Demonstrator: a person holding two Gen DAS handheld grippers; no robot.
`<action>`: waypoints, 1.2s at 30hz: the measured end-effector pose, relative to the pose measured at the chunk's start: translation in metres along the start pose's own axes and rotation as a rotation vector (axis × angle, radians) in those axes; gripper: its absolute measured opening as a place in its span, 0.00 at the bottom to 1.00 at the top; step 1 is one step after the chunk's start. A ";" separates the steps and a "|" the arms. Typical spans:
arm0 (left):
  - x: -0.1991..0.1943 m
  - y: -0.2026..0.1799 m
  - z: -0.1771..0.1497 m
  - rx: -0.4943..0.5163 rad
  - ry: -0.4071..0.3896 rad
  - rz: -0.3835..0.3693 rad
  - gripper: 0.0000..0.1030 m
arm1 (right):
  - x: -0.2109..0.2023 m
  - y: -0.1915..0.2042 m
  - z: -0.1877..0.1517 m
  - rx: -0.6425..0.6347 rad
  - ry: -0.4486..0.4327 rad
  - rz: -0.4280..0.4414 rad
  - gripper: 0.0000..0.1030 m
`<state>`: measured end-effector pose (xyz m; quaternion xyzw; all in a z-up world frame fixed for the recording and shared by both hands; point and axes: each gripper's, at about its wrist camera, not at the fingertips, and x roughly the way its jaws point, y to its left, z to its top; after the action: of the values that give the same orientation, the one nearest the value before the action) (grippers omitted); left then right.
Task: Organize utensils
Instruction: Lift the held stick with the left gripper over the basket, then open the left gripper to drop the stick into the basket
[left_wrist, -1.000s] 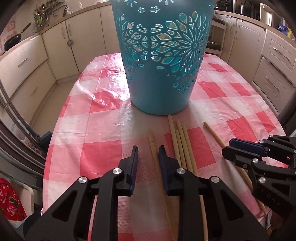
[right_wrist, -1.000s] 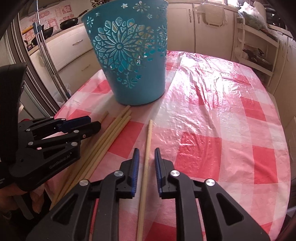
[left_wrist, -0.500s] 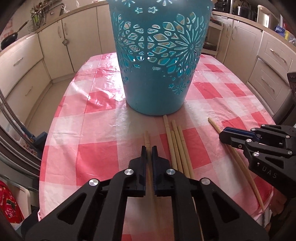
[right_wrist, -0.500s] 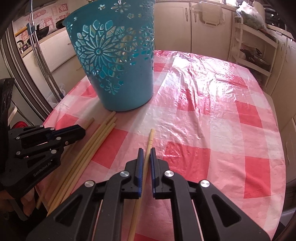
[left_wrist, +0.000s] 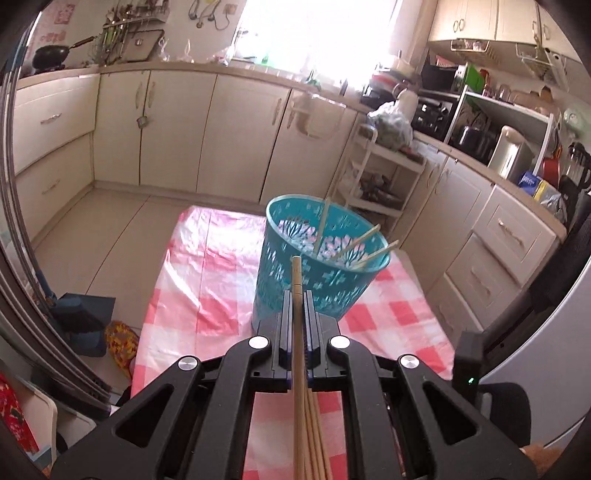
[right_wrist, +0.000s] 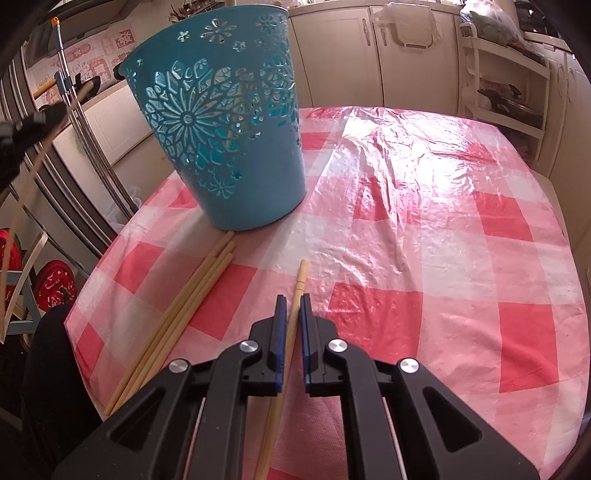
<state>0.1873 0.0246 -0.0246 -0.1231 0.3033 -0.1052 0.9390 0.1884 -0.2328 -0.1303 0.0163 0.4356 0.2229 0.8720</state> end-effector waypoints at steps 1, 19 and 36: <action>-0.005 -0.004 0.009 0.001 -0.027 -0.011 0.04 | 0.000 0.000 0.000 0.003 0.000 0.002 0.07; 0.028 -0.043 0.144 -0.013 -0.412 0.040 0.05 | -0.001 0.002 -0.002 -0.039 -0.008 -0.002 0.13; 0.095 -0.033 0.088 0.021 -0.274 0.096 0.05 | -0.001 0.011 -0.003 -0.086 -0.008 -0.010 0.23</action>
<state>0.3105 -0.0177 0.0024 -0.1118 0.1765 -0.0457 0.9769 0.1815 -0.2238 -0.1291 -0.0222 0.4221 0.2372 0.8747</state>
